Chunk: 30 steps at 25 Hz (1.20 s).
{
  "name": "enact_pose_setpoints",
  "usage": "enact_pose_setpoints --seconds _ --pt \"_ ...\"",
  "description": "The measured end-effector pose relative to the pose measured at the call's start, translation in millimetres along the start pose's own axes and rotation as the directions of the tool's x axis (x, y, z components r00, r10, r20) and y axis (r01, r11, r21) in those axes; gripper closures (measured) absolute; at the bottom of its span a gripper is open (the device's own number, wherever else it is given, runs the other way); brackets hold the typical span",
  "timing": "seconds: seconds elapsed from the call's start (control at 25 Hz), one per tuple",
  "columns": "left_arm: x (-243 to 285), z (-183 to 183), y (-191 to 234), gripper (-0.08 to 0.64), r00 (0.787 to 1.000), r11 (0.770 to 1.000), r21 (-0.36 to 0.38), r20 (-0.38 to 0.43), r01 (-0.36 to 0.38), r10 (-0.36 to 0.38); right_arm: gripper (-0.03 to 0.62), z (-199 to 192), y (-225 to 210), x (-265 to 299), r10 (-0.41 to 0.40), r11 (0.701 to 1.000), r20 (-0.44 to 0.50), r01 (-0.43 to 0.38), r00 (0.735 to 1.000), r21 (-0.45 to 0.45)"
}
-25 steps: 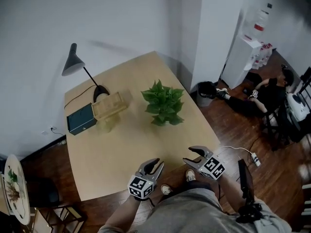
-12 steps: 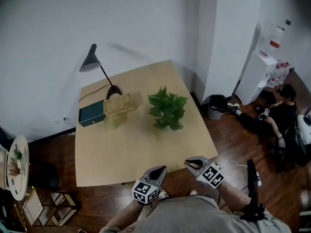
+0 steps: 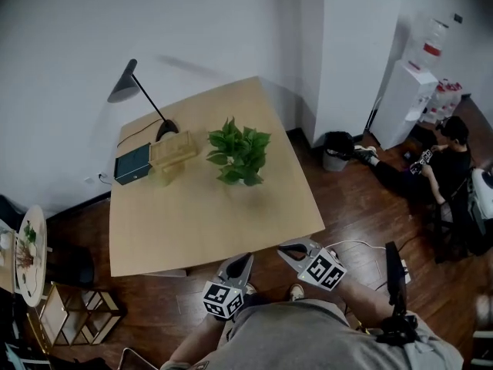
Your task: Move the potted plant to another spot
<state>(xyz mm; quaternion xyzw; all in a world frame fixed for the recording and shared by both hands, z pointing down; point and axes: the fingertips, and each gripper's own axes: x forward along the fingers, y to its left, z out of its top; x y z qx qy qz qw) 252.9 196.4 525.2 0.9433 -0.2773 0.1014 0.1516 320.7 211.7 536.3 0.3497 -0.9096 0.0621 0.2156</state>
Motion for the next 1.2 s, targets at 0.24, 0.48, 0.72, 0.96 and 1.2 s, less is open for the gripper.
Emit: enact_pose_setpoints --seconds 0.24,0.48,0.72,0.96,1.2 --pt "-4 -2 -7 0.560 1.000 1.000 -0.007 0.002 -0.015 0.015 0.586 10 3 -6 -0.007 1.000 0.000 0.007 1.000 -0.025" --pt "-14 -4 -14 0.560 1.000 1.000 0.001 -0.003 0.007 -0.007 0.588 21 7 -3 -0.024 0.999 0.007 0.025 1.000 -0.027" --pt "-28 -4 -7 0.560 1.000 1.000 -0.001 -0.019 0.015 -0.015 0.588 36 11 10 -0.038 0.999 0.016 0.038 0.999 -0.035" --pt "-30 -5 2 0.560 1.000 1.000 0.001 -0.007 0.023 -0.023 0.586 46 11 18 -0.056 0.998 0.027 0.057 0.998 -0.040" --pt "-45 -5 -11 0.560 0.999 0.999 -0.013 -0.032 0.030 -0.030 0.587 40 35 12 -0.038 0.999 0.005 0.038 0.999 -0.017"
